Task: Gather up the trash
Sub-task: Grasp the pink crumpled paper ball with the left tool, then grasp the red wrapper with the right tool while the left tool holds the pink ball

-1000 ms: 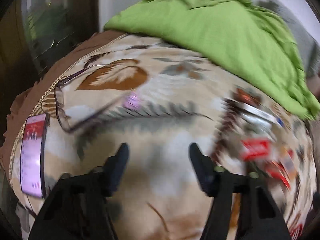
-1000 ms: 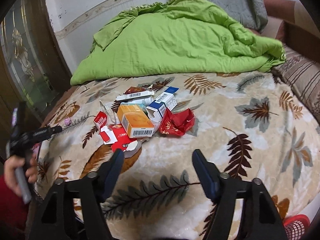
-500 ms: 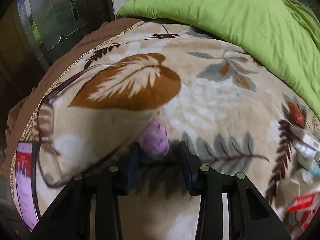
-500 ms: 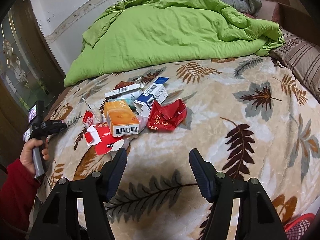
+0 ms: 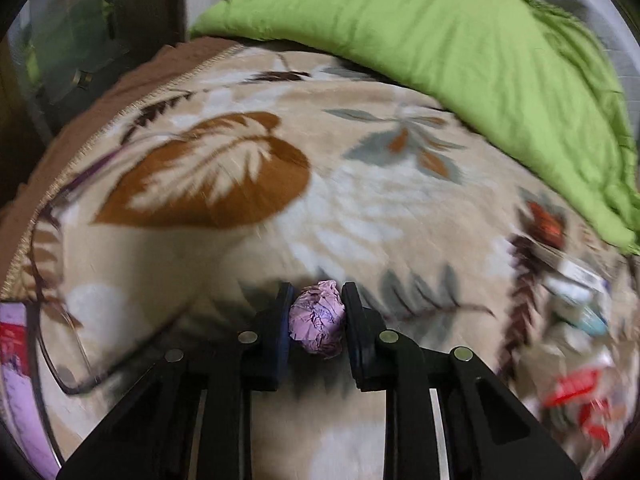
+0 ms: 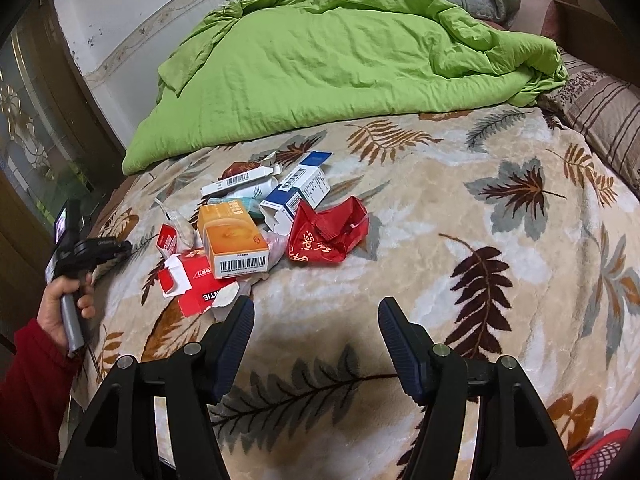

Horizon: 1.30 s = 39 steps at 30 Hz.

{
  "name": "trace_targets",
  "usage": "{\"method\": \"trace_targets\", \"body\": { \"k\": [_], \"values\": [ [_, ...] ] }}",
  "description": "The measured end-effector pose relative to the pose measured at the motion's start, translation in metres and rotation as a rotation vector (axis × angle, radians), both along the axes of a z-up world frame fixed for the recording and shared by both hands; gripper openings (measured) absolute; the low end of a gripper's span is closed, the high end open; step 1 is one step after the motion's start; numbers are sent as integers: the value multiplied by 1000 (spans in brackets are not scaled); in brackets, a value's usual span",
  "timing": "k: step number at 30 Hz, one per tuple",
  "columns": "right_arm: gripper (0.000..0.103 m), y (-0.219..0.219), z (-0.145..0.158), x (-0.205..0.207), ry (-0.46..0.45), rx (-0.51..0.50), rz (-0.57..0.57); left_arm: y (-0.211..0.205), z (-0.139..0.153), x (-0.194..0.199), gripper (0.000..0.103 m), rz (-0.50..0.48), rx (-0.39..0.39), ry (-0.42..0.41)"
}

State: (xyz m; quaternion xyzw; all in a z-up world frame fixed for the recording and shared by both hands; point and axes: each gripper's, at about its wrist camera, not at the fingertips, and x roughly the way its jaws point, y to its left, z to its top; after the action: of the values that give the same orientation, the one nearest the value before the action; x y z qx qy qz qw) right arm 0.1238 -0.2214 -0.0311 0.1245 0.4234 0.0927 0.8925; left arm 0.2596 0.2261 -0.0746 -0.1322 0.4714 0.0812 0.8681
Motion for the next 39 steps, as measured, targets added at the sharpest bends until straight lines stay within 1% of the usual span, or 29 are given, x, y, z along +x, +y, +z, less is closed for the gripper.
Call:
{"method": "trace_targets", "body": {
  "k": [3,7,11,14,15,17,21,22,24,28,30,32,33,34,35,36,39],
  "values": [
    [69,0,-1,2,0,5,2,-3,4,-15,23,-41,-46,-21],
    [69,-4,-6,12,24,41,6,-17,18,-31,23,-83,-62,-53],
    [69,-13,-14,31,58,84,-2,-48,41,-51,23,-124,-45,-110],
    [63,-22,-23,53,100,129,-12,-79,57,-67,23,-168,-12,-154],
    [63,-23,-25,60,113,148,-6,-95,63,-75,23,-184,7,-175],
    [63,-24,-30,71,132,191,3,-113,68,-85,23,-196,13,-193],
    [63,-30,-46,92,201,335,-57,-150,68,-106,23,-211,24,-211],
    [63,-30,-50,96,211,355,-70,-157,66,-110,23,-212,23,-210],
    [63,-30,-59,105,224,368,-102,-166,61,-114,23,-222,16,-206],
    [63,-30,-78,121,255,415,-141,-180,54,-116,23,-247,58,-206],
    [66,-24,-81,128,254,399,-137,-185,52,-116,23,-258,72,-210],
    [66,-17,-80,133,234,370,-132,-187,48,-116,23,-264,73,-205],
    [64,-12,-78,135,220,353,-124,-187,46,-115,23,-266,75,-202],
    [56,-8,-76,136,208,338,-111,-188,45,-115,23,-270,78,-199],
    [43,-6,-75,137,203,326,-100,-189,44,-115,23,-272,82,-197],
    [40,-5,-75,137,199,320,-94,-191,42,-116,23,-277,90,-198],
    [37,-4,-71,132,172,304,-90,-196,40,-117,23,-293,100,-197]
  ]
}}
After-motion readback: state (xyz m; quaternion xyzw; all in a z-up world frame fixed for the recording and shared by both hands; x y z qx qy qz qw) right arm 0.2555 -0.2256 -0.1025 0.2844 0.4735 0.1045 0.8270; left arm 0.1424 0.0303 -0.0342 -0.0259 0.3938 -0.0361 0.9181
